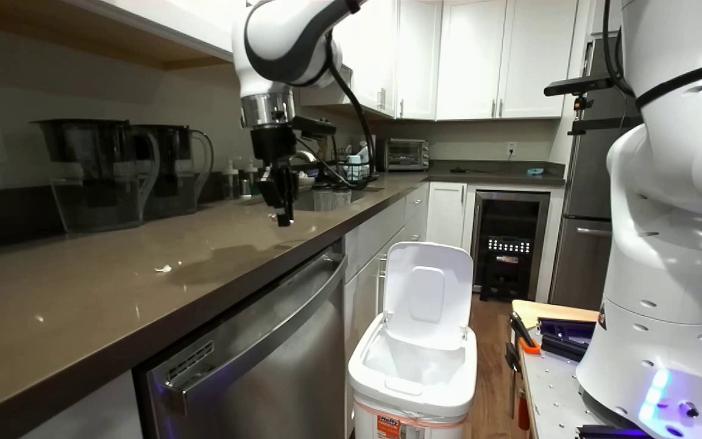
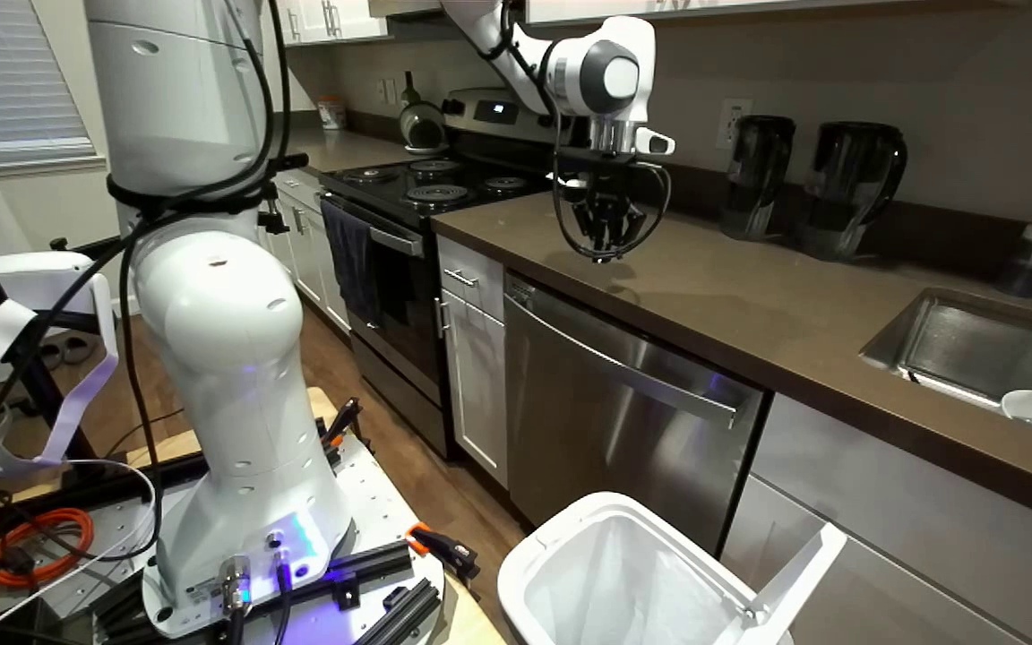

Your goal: Pick up the garlic from the counter and discard it in the bin

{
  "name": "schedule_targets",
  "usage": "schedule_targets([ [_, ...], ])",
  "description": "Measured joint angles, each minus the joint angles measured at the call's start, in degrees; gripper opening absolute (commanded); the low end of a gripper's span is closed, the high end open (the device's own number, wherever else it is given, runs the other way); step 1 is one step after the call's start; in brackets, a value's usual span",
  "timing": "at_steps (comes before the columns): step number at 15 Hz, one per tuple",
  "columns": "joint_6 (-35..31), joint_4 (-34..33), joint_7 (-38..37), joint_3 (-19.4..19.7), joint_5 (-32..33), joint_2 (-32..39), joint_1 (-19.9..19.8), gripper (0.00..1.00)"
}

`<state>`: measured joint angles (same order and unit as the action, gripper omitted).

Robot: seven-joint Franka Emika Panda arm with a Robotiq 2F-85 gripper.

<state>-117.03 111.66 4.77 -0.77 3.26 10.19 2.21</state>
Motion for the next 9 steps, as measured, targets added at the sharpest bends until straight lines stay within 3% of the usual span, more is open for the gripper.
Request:
schedule_targets([
  [9, -1.5, 20.8, -7.4, 4.4, -1.9, -14.8, -3.7, 0.08],
])
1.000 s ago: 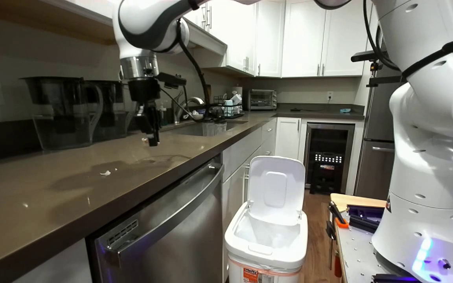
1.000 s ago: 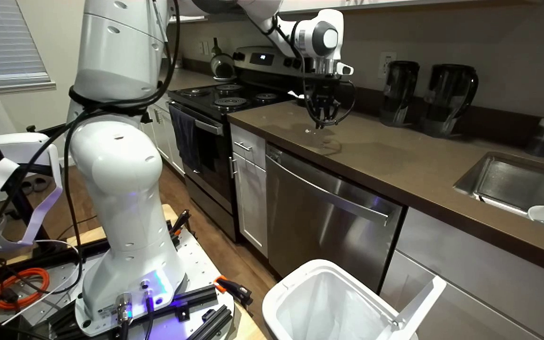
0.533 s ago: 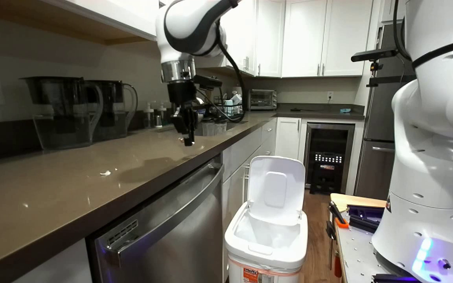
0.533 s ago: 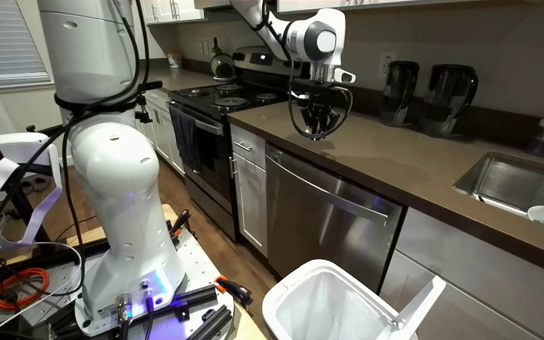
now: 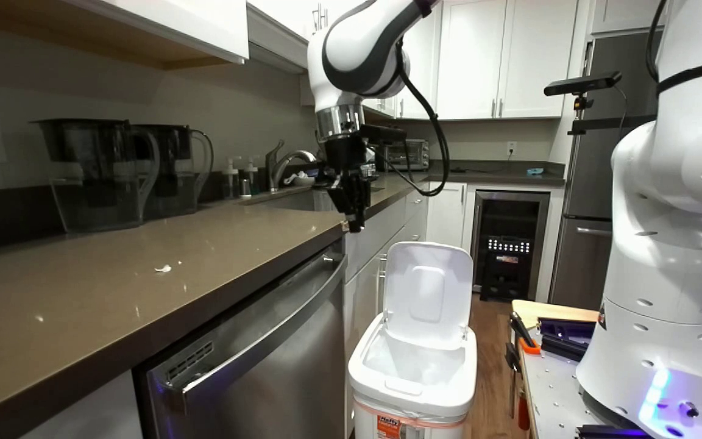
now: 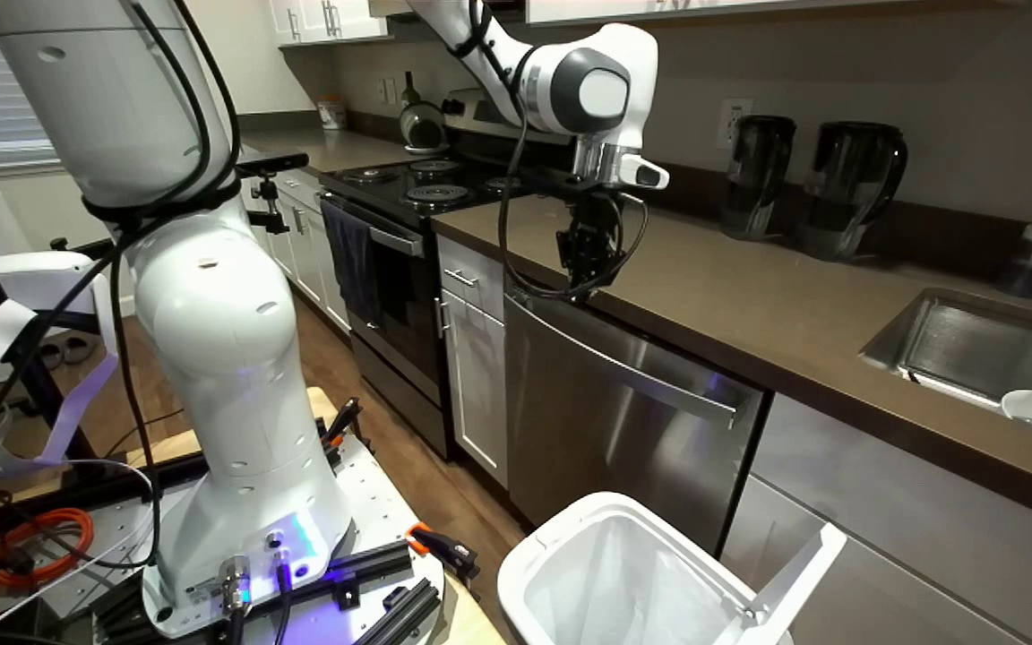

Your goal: Pick up the garlic from the counter and discard it in the bin

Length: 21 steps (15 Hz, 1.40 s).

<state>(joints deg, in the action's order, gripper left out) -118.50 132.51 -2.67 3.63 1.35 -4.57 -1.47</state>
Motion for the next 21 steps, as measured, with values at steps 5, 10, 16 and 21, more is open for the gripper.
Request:
schedule_targets([
  [5, -0.1, 5.0, -1.9, 2.5, -0.9, -3.5, -2.6, 0.08],
  [10, -0.1, 6.7, -2.9, 4.8, -1.8, -4.3, -5.1, 0.08],
  [16, -0.1, 7.8, -5.7, 6.5, -2.1, -4.5, -7.3, 0.08],
  [21, 0.0, 8.1, -8.3, 7.0, -2.1, -4.5, -8.3, 0.08],
])
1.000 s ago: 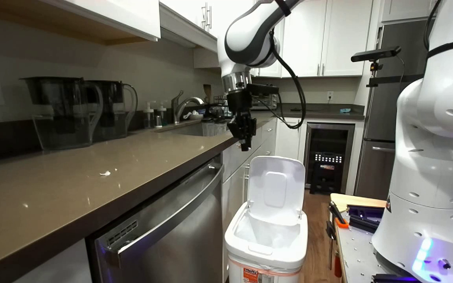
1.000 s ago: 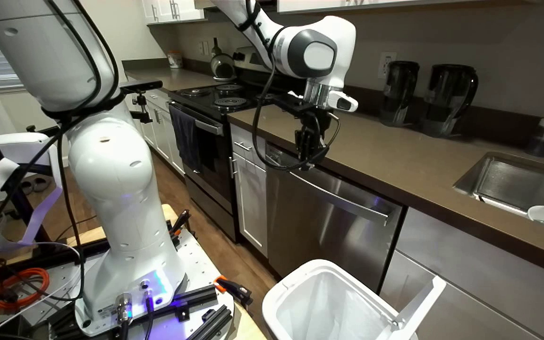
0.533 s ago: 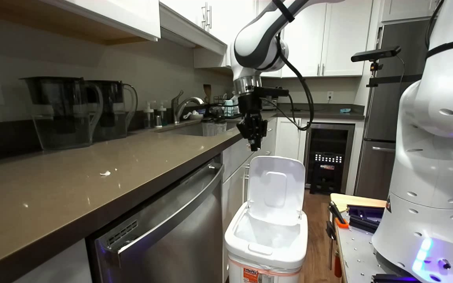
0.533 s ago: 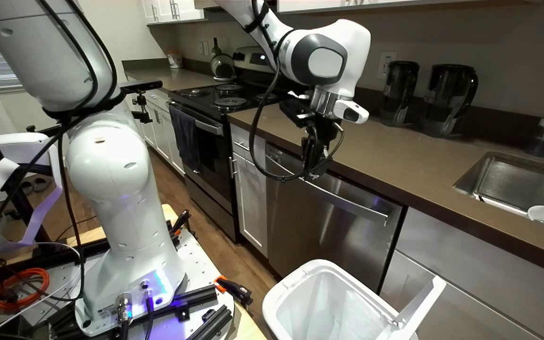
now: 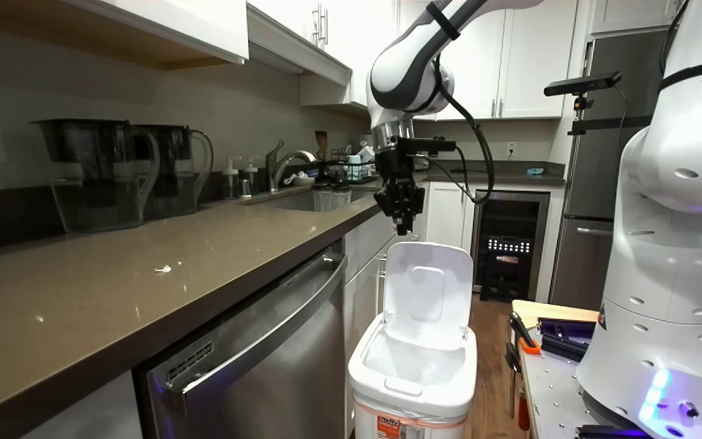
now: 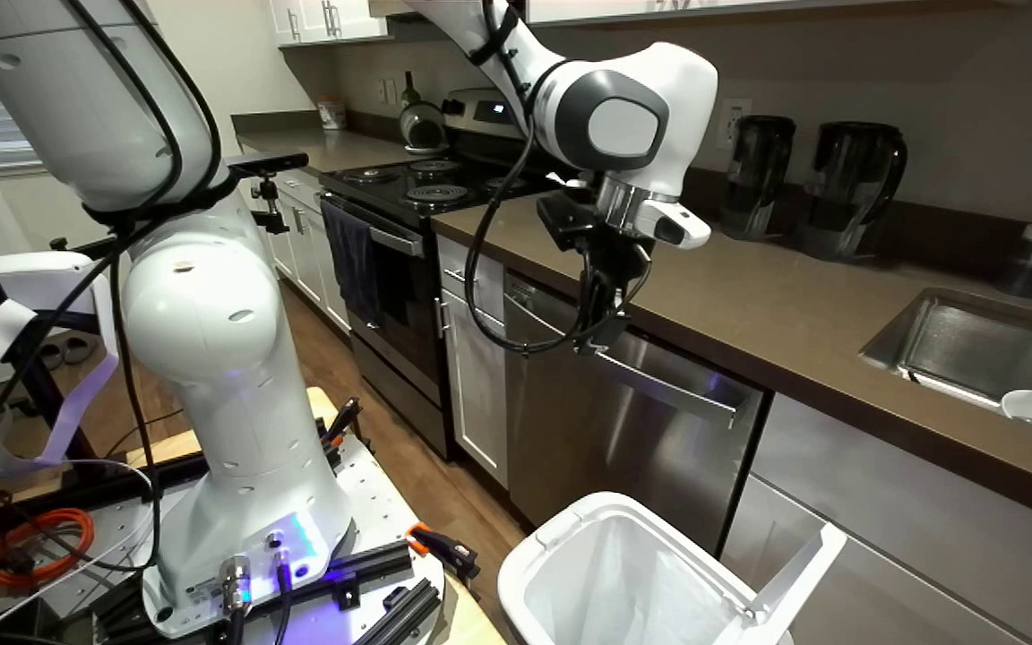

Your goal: Pick up the garlic from the counter and discard it in the bin

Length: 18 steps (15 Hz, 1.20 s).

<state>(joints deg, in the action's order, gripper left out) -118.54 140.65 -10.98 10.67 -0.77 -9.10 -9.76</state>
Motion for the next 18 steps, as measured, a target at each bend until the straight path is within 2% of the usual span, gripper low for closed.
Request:
schedule_targets([
  [3, 0.0, 0.0, -2.4, 0.0, 0.0, 0.0, -0.3, 0.08],
  [4, 0.1, 0.0, -3.3, 0.0, 0.0, 0.0, -0.4, 0.15],
  [5, 0.3, 0.0, -4.2, 0.0, 0.0, 0.0, -0.5, 0.41],
  [7, 0.4, 0.0, -5.6, 0.0, 0.0, 0.0, -0.6, 0.48],
  [15, 0.5, 0.0, -7.4, -0.4, 0.0, 0.0, -0.6, 0.99],
  [18, 0.5, -0.1, -7.4, -0.9, 0.0, -0.1, -0.6, 1.00],
])
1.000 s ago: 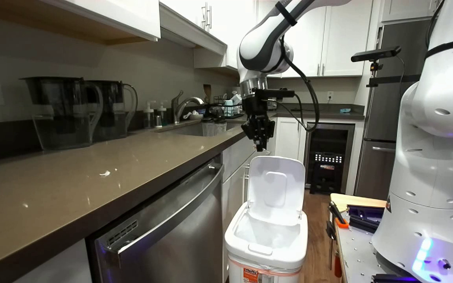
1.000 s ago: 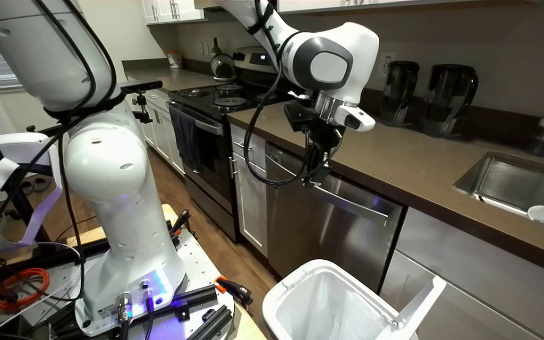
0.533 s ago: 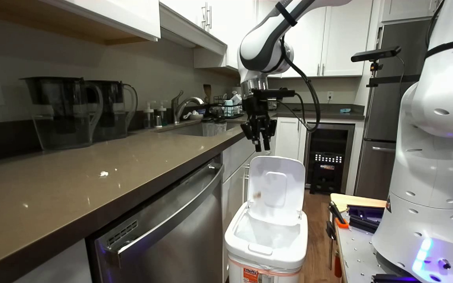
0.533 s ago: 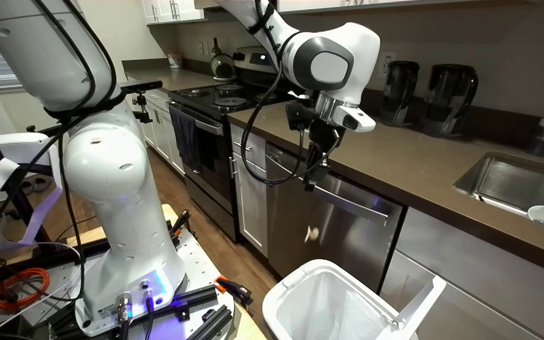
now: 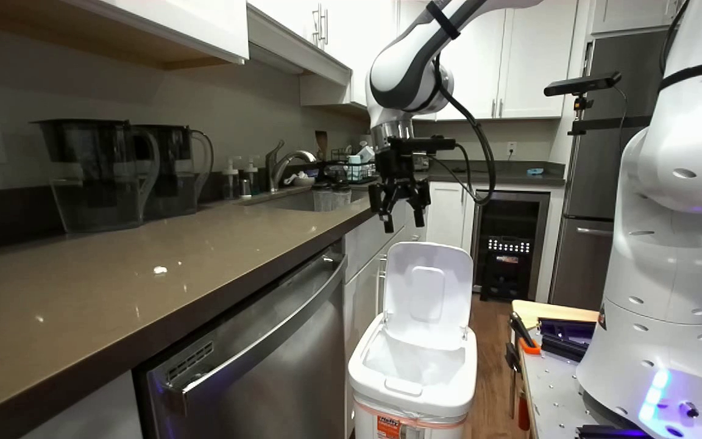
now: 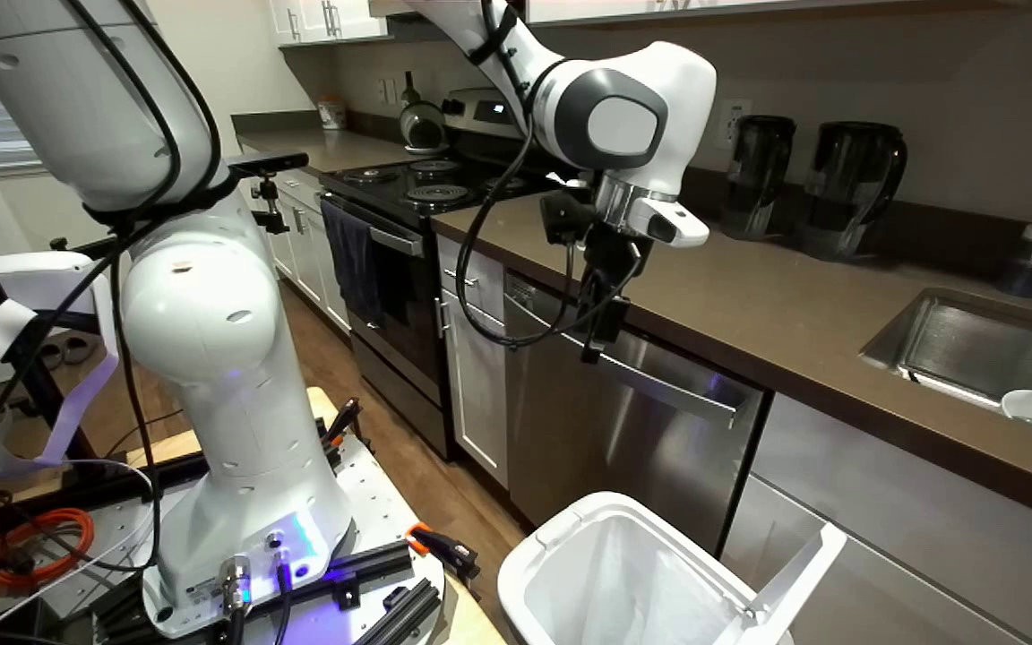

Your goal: Pick up the garlic from the counter and discard it in the bin

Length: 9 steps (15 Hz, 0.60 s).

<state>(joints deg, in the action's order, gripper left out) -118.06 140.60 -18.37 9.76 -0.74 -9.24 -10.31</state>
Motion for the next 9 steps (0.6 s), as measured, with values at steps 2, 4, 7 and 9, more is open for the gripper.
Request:
schedule_targets([
  [2, 0.0, -0.3, 0.0, -0.6, 0.0, -0.3, 0.1, 1.00],
  [4, 0.0, -0.6, 0.0, -1.3, 0.0, -0.7, 0.2, 1.00],
  [7, -0.1, -1.4, 0.0, -2.5, 0.2, -1.6, 0.8, 1.00],
  [9, -0.1, -2.6, 0.1, -3.5, 0.4, -1.8, 1.4, 1.00],
])
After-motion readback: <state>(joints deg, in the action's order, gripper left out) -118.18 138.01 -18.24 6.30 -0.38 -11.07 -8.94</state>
